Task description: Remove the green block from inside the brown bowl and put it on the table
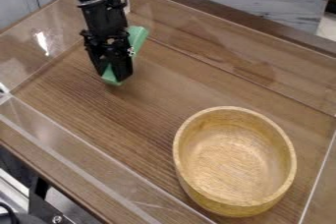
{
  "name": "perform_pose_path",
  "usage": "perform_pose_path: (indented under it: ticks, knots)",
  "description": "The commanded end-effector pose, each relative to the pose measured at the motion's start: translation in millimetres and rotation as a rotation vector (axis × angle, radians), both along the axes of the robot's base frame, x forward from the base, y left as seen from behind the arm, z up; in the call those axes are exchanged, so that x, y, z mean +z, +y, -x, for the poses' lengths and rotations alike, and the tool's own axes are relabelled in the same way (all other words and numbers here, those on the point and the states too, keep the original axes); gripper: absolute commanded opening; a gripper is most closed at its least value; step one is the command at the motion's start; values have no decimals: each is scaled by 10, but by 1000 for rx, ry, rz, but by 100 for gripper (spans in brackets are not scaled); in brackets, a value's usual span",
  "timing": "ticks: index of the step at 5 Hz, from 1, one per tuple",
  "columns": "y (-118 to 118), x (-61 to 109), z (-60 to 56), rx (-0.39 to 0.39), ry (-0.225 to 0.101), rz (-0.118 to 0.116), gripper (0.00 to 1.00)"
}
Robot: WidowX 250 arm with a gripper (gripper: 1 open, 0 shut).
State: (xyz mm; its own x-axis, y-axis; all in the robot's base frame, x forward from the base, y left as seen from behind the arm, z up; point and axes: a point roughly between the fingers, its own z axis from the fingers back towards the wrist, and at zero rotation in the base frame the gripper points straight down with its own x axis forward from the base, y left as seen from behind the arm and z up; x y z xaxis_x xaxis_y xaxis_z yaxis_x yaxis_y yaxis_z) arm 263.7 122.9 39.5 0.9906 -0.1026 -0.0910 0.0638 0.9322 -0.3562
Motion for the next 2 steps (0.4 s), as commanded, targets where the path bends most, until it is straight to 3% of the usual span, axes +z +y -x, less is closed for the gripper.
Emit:
perform_pose_path:
  ticks: [1, 2]
  knots:
    - [103, 144, -87, 16, -43, -20, 0]
    - [115, 152, -84, 18, -35, -11, 0]
